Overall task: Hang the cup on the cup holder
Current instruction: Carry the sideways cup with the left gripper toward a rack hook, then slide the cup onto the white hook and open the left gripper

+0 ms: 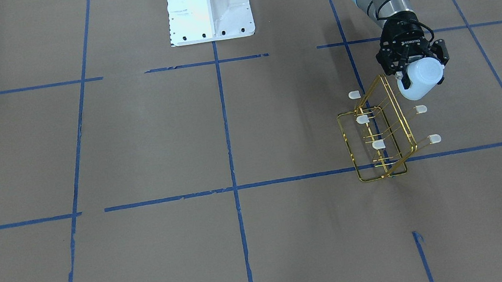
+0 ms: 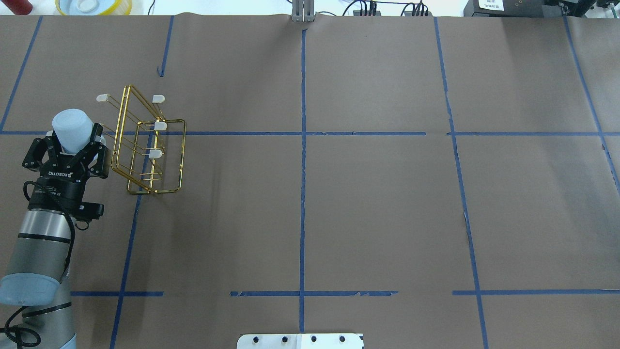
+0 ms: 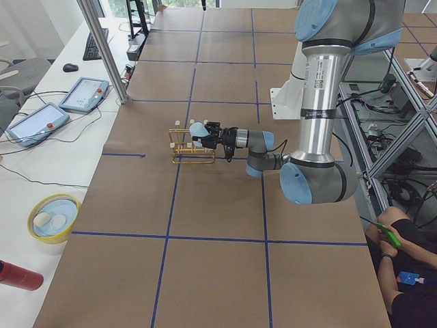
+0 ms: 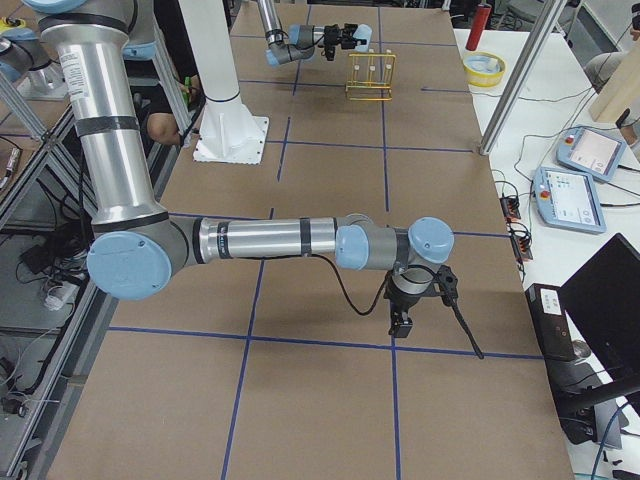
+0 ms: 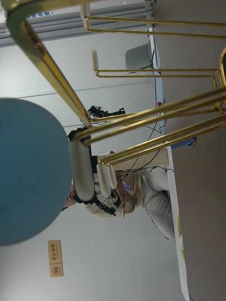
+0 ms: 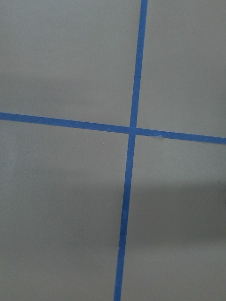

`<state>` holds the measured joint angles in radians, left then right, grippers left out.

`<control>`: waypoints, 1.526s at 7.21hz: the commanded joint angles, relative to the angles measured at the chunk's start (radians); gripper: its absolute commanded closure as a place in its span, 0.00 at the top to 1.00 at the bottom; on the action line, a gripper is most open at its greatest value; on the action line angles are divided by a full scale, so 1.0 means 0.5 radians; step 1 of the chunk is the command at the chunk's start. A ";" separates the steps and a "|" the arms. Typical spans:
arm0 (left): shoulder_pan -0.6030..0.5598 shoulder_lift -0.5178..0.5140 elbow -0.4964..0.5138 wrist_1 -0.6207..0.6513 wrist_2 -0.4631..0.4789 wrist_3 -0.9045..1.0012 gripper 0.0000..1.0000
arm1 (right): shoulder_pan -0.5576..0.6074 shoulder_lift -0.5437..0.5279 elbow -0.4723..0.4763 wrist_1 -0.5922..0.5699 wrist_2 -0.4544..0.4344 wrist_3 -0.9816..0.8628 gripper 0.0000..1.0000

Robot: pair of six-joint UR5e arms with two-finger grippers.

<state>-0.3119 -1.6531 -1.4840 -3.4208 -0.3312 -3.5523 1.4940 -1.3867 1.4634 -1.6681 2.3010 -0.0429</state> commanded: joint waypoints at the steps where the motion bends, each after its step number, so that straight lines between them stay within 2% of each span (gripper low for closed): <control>1: 0.007 0.002 0.014 0.000 -0.016 -0.025 0.00 | 0.000 0.000 0.000 -0.002 0.000 0.000 1.00; 2: 0.007 0.002 0.014 0.000 -0.019 -0.025 0.00 | 0.000 0.000 0.000 0.001 0.000 0.000 1.00; 3: 0.007 0.005 0.011 0.000 -0.022 -0.025 0.29 | 0.000 0.000 0.000 0.001 0.000 0.000 1.00; 4: 0.007 0.014 -0.002 0.000 -0.043 -0.025 0.99 | 0.000 0.000 0.000 0.001 0.000 0.000 1.00; 7: -0.008 0.017 -0.063 0.000 -0.080 -0.019 1.00 | 0.000 0.000 0.000 0.001 0.000 0.000 1.00; 8: -0.030 0.023 -0.142 0.015 -0.104 -0.001 1.00 | 0.000 0.000 0.000 -0.002 0.000 0.000 1.00; 10: -0.082 0.206 -0.476 0.388 -0.282 0.027 1.00 | -0.003 0.000 0.000 0.001 0.000 0.000 1.00; 11: -0.118 0.280 -0.553 0.511 -0.386 0.042 1.00 | 0.000 0.000 0.000 0.001 0.000 0.000 1.00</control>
<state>-0.3528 -1.5632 -1.6929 -3.2522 -0.4667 -3.5394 1.4936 -1.3867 1.4634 -1.6680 2.3010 -0.0430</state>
